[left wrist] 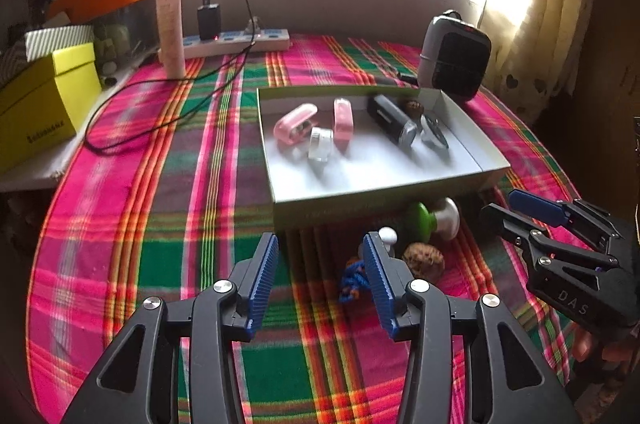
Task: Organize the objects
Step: 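Withdraw both open grippers from the box toward the blue cord and walnut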
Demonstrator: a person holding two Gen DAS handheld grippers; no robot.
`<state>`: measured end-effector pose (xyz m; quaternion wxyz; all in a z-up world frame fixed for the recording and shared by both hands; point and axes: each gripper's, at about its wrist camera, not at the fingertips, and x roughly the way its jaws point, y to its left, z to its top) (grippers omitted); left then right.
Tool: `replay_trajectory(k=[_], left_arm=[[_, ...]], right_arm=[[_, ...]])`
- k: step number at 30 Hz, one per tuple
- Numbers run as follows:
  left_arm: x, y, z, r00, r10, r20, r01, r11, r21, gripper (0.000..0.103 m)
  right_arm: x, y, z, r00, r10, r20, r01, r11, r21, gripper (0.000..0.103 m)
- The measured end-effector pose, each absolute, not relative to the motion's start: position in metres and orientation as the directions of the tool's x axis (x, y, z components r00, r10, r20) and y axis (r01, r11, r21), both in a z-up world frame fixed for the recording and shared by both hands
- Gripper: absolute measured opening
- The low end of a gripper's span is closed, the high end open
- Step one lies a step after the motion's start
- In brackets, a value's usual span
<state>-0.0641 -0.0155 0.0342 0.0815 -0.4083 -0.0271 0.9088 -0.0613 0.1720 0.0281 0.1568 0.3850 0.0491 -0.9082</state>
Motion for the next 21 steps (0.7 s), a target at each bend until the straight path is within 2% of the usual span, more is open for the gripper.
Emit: replay_trajectory(k=[21], left_arm=[[-0.063,-0.006,0.007,-0.583,0.22,-0.782,-0.173,-0.974,-0.145,0.045]], right_arm=[[-0.048,0.164,0.013,-0.613,-0.278,-0.739,0.361,-0.931,0.051,0.044]])
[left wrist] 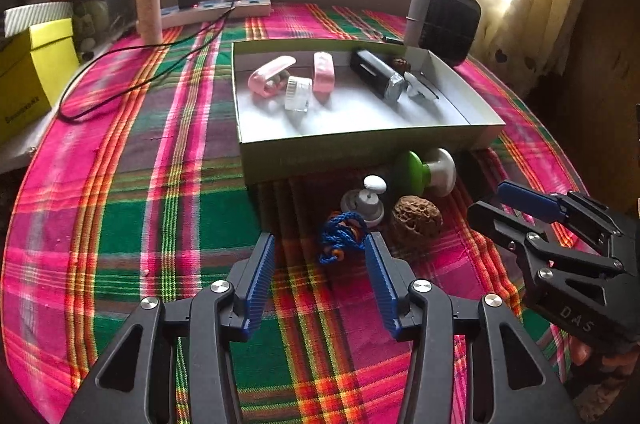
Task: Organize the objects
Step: 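Withdraw both open grippers from the box toward the blue cord and walnut, then grasp the blue cord with left gripper while right gripper approaches the walnut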
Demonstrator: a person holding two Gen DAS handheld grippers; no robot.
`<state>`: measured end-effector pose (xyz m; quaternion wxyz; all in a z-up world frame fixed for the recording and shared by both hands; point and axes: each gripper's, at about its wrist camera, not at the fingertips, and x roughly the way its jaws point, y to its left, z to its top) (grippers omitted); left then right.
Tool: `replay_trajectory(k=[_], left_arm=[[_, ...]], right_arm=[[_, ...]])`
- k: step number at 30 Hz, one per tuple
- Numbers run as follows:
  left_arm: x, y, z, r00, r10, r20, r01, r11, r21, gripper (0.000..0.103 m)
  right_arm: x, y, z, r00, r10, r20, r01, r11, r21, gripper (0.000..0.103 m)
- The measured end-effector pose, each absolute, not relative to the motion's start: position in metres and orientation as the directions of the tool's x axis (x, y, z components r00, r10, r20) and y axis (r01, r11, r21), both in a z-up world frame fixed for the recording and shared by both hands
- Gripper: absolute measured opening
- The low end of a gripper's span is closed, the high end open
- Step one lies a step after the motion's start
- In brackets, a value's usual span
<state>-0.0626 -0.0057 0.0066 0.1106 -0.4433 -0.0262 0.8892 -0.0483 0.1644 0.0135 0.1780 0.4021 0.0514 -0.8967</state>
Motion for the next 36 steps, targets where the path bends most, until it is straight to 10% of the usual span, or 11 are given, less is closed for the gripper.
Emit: replay_trajectory(k=[15,23,36], left_arm=[[-0.068,-0.005,0.004,-0.608,0.192,-0.771,-0.166,-0.98,-0.112,0.044],[-0.067,-0.012,0.004,-0.616,0.189,-0.765,-0.152,-0.981,-0.12,0.021],[-0.065,-0.024,0.002,-0.618,0.198,-0.76,-0.128,-0.98,-0.152,0.013]], right_arm=[[-0.049,0.154,0.01,-0.601,-0.27,-0.752,0.375,-0.926,0.032,0.044],[-0.049,0.148,0.01,-0.595,-0.264,-0.759,0.382,-0.924,0.021,0.044],[-0.047,0.141,0.015,-0.605,-0.253,-0.755,0.378,-0.926,0.007,0.044]])
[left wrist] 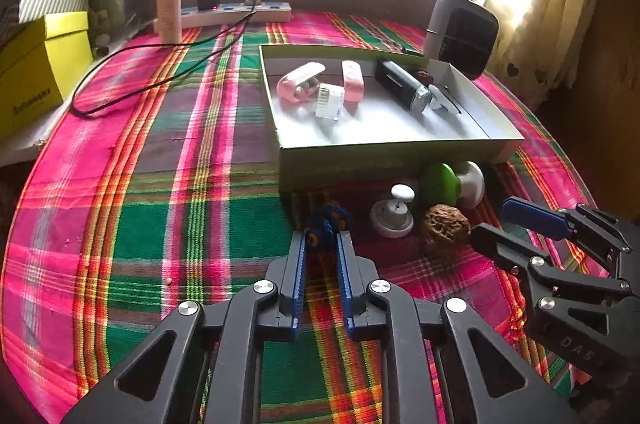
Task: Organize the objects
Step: 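Grasp the blue cord with left gripper while right gripper approaches the walnut, then lift the blue cord with left gripper while right gripper grasps the walnut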
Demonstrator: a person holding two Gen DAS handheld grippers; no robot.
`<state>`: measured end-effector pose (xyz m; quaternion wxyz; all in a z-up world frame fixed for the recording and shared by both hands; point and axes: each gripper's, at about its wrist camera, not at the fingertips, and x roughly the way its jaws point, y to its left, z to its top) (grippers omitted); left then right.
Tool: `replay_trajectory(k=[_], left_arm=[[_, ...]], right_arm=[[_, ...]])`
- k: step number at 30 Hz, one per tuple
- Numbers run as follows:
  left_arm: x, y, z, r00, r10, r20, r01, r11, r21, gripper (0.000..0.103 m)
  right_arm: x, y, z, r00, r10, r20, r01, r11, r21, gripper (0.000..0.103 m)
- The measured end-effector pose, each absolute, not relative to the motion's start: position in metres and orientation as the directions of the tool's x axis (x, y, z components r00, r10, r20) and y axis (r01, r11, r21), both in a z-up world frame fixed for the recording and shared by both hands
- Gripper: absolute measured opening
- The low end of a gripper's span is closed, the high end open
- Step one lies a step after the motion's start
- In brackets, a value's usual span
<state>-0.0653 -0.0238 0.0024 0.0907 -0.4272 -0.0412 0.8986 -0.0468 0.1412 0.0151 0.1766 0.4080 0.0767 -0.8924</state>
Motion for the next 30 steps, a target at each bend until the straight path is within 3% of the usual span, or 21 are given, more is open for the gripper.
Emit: replay_trajectory(k=[30], left_arm=[[-0.065,-0.046,0.001,-0.62,0.219,-0.753,-0.11,-0.975,-0.193,0.012]], right_arm=[[-0.059,0.117,0.004,-0.526,-0.337,-0.781,0.442,-0.893,0.088,0.044]])
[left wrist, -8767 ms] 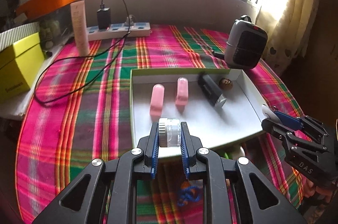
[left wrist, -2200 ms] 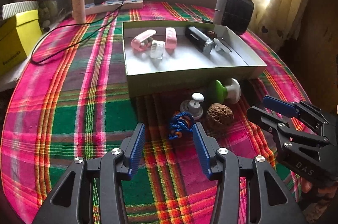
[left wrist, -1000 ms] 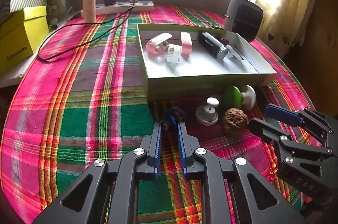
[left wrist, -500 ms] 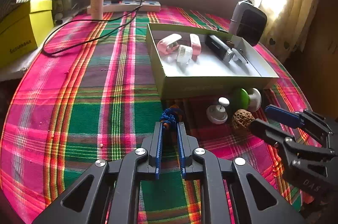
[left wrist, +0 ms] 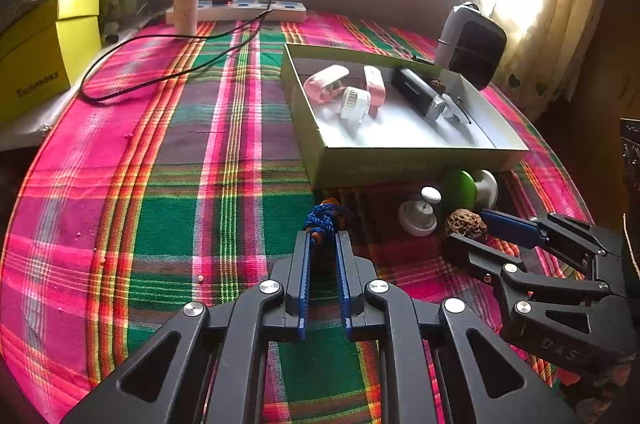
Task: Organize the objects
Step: 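Lift the blue cord with left gripper while right gripper grasps the walnut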
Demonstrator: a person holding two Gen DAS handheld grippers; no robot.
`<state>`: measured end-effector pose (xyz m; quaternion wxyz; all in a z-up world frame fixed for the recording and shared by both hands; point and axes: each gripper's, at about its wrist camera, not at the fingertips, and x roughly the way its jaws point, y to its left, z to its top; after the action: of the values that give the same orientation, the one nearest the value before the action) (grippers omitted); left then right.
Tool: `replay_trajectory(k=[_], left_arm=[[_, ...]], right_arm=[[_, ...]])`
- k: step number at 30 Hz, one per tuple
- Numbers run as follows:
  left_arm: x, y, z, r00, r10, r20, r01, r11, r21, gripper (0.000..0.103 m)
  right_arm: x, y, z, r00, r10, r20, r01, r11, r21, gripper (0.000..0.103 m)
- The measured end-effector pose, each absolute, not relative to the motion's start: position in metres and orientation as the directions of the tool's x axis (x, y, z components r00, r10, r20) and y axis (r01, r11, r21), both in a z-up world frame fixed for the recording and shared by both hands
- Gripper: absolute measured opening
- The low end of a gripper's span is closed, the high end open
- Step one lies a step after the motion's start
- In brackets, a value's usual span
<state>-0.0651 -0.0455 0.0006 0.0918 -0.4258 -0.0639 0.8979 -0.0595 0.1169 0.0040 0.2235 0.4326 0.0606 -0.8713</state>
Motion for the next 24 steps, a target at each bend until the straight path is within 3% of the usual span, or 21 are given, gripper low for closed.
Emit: replay_trajectory(k=[9,24], left_arm=[[-0.0656,-0.046,0.0008,-0.621,0.219,-0.753,-0.11,-0.975,-0.193,0.012],[-0.0659,-0.0457,0.0015,-0.62,0.219,-0.753,-0.11,-0.975,-0.193,0.012]], right_arm=[[-0.0607,0.1177,0.0027,-0.525,-0.345,-0.778,0.447,-0.89,0.093,0.043],[-0.0612,0.1154,0.001,-0.525,-0.345,-0.778,0.456,-0.886,0.085,0.03]])
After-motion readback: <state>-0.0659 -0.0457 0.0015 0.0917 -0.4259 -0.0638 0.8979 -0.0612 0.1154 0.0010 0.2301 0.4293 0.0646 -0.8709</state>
